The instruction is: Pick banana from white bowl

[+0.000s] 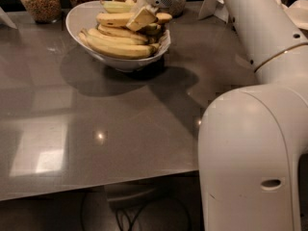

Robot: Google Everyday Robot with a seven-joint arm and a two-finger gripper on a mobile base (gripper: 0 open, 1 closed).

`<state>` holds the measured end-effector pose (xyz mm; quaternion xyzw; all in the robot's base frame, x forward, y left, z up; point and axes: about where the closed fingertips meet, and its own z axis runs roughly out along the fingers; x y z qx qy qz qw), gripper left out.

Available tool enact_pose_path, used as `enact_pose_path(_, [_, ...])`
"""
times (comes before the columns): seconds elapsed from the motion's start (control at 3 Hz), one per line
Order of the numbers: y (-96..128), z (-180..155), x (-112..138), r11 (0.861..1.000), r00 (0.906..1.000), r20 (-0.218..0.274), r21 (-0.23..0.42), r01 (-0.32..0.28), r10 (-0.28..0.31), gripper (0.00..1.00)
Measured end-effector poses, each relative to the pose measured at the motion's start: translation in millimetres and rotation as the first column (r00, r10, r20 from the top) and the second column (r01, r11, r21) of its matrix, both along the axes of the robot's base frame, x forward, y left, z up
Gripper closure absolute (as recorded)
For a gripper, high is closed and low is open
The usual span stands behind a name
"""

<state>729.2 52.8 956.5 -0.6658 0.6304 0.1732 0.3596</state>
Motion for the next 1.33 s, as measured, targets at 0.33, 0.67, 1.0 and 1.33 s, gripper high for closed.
enact_pose_path(0.33, [-4,18,-8,0.999,0.9999,0.015,0.033,-0.003,0.002,1.00])
enact_pose_path(0.67, [-13,32,-20,0.997,0.9987,0.041,0.075,-0.034,0.031,1.00])
enact_pose_path(1.0, [-26,36,-35,0.985,0.9946,0.047,0.141,-0.098,0.093,1.00])
enact_pose_path(1.33, [-50,27,-64,0.951,0.9791,0.019,0.235,-0.201,0.203,1.00])
